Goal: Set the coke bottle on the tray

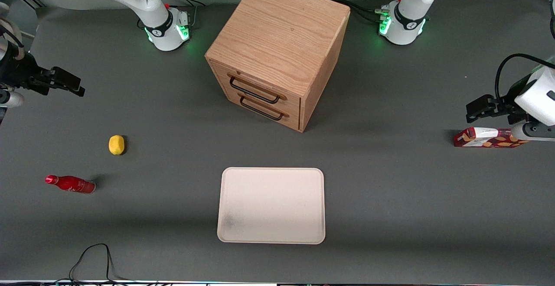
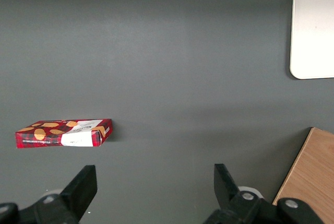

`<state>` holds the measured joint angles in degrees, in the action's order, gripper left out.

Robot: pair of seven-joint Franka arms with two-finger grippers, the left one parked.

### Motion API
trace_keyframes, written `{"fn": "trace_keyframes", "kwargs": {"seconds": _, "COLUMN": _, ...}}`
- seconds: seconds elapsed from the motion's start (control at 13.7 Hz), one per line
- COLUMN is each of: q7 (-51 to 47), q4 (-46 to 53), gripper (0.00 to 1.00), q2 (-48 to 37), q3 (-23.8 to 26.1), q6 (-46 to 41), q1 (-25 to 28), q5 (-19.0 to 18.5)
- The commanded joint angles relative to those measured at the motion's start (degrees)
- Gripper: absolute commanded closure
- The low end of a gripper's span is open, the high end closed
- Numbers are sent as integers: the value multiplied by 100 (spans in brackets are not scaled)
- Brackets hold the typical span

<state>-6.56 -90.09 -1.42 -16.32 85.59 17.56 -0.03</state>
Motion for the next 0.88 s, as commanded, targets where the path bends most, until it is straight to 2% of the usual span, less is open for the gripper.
{"fn": "trace_keyframes", "kwargs": {"seconds": 0.0, "q7": -152, "q4": 229, "gripper": 0, "q2": 142, "q3": 23, "q6": -7, "q1": 2, "q5": -68}}
{"fn": "trace_keyframes", "kwargs": {"seconds": 0.29, "q7": -47, "q4": 359, "gripper": 0, "q2": 308, "q3": -117, "q6": 124, "q1": -24, "q5": -85}}
{"fn": "trace_keyframes", "kwargs": {"seconds": 0.44, "q7": 538, "q4": 753, "gripper": 0, "q2": 825, "q3": -650, "q6": 151, "q1": -25, "q5": -42}}
{"fn": "trace_keyframes", "kwargs": {"seconds": 0.51, "q7": 977, "q4": 1008, "gripper": 0, "q2": 1132, "q3": -949, "q6": 230, "q1": -25, "q5": 81}}
{"fn": "trace_keyframes", "kwargs": {"seconds": 0.66, "q7": 1533, "q4": 1413, "gripper": 0, "q2": 1730, "q3": -1599, "q6": 309, "q1": -33, "q5": 633}}
{"fn": "trace_keyframes", "kwargs": {"seconds": 0.8, "q7": 2200, "q4": 1712, "gripper": 0, "q2": 2371, "q3": -2084, "q6": 658, "q1": -42, "q5": 968}}
